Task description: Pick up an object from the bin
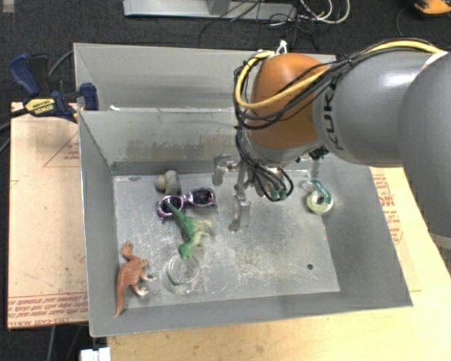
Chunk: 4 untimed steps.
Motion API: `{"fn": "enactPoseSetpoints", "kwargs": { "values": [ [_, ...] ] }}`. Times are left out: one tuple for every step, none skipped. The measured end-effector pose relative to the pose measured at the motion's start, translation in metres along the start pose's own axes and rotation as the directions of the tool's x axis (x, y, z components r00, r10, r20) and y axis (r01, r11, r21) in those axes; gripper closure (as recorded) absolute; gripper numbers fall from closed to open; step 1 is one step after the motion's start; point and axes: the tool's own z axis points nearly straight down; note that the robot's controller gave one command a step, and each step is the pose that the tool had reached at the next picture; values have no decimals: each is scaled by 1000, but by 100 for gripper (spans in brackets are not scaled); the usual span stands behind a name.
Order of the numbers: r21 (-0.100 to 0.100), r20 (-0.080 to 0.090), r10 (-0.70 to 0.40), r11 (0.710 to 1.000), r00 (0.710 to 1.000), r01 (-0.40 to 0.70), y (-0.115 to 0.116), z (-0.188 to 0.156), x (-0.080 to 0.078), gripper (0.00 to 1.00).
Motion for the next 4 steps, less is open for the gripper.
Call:
{"fn": "enactPoseSetpoints", "kwargs": {
  "values": [
    [0,8,-82,997,997,82,33,23,-17,0],
    [-1,6,-289,957,957,289,61,56,-35,100],
    [-1,5,-289,957,957,289,61,56,-35,100],
    [-1,10,-310,951,951,310,63,24,-12,100]
  ]
}}
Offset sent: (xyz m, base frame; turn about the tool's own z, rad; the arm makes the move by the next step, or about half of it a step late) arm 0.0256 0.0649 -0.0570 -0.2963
